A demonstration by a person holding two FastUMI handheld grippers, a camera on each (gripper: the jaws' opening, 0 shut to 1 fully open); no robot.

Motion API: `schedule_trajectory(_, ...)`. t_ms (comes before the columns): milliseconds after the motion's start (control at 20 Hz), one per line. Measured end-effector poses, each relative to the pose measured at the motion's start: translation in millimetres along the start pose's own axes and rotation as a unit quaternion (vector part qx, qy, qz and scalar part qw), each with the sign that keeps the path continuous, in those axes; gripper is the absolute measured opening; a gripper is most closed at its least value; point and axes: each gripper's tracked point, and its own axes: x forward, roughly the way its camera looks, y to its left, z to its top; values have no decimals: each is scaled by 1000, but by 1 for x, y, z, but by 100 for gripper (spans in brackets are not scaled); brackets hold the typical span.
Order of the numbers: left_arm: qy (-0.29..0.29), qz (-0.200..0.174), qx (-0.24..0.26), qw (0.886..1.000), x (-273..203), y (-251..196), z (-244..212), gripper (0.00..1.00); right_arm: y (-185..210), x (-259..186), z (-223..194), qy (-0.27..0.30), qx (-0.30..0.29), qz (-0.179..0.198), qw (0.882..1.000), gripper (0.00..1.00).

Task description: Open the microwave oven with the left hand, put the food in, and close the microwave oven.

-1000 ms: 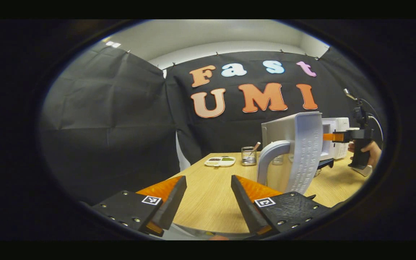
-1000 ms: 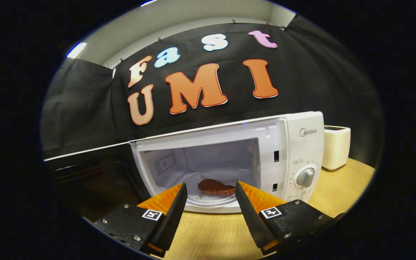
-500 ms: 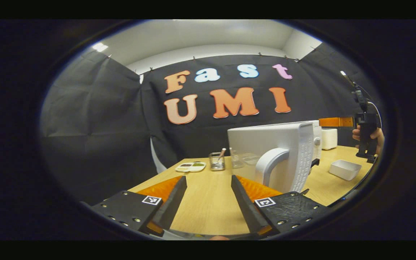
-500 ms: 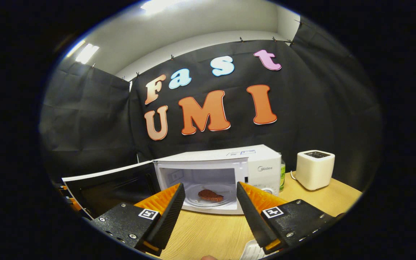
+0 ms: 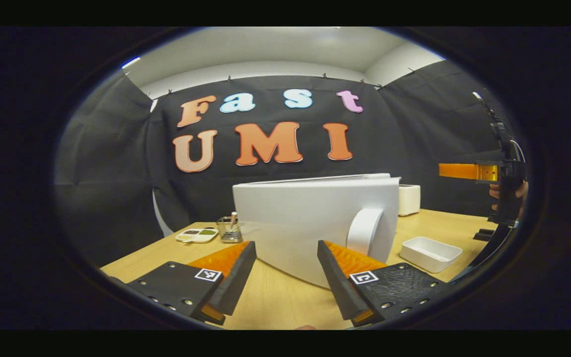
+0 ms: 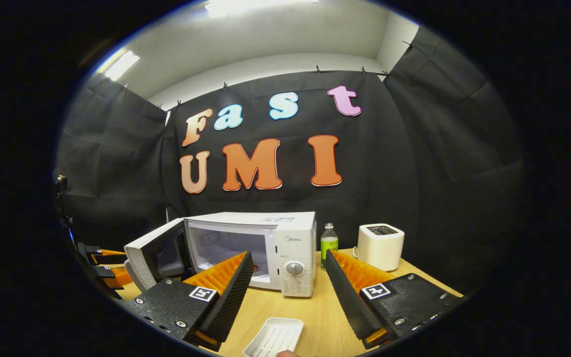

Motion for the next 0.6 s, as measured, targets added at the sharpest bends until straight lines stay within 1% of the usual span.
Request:
schedule_trajectory(250, -1, -29, 0, 1000, 42, -46, 2, 78, -24, -12, 4, -3, -4, -11, 1000, 91)
schedule_trajectory(600, 7, -59, -33, 998, 99, -83, -5, 78, -54, -14, -2, 3, -6, -39, 999, 91)
